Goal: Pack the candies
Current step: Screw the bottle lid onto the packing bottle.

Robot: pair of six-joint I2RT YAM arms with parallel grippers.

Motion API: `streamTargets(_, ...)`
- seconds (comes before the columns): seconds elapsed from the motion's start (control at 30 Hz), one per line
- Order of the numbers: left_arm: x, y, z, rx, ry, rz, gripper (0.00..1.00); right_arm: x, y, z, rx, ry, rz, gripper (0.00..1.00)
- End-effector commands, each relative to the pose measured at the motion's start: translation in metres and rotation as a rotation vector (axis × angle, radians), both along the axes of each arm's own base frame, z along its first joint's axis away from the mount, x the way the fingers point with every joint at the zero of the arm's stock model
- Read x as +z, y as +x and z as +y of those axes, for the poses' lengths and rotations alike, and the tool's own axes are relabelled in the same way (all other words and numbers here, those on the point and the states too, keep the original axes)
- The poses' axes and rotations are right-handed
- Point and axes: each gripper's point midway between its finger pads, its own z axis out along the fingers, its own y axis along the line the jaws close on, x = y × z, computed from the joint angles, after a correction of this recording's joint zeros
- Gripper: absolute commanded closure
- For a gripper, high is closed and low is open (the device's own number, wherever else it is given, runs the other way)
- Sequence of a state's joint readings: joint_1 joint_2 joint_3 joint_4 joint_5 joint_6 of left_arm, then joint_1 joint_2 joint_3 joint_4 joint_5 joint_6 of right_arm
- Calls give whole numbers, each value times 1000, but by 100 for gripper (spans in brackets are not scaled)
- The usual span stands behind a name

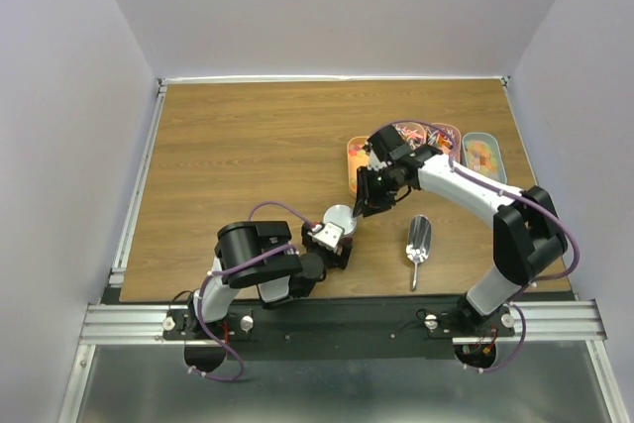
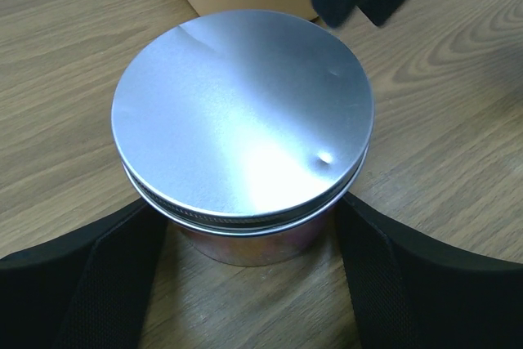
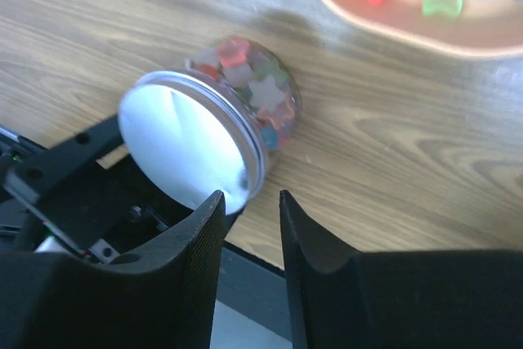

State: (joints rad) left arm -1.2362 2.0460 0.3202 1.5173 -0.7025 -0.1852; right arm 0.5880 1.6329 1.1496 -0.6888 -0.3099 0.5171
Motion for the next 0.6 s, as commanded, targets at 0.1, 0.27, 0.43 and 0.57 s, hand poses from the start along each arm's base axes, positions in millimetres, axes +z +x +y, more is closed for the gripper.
streamTargets(0.1, 54, 2, -3, -13, -311, -94, 14, 9, 34, 16, 54, -8, -80, 60)
streamTargets(0.27, 55, 3, -5, -12, -309, -101, 14, 2, 37, 23, 100, 4, -66, 61)
streamTargets(0.43, 55, 3, -6, -14, -311, -103, 14, -2, 34, 27, 128, 22, -42, 66)
streamTargets(0.57, 56, 4, -7, -14, -313, -102, 14, -6, 30, 27, 136, 25, -24, 71)
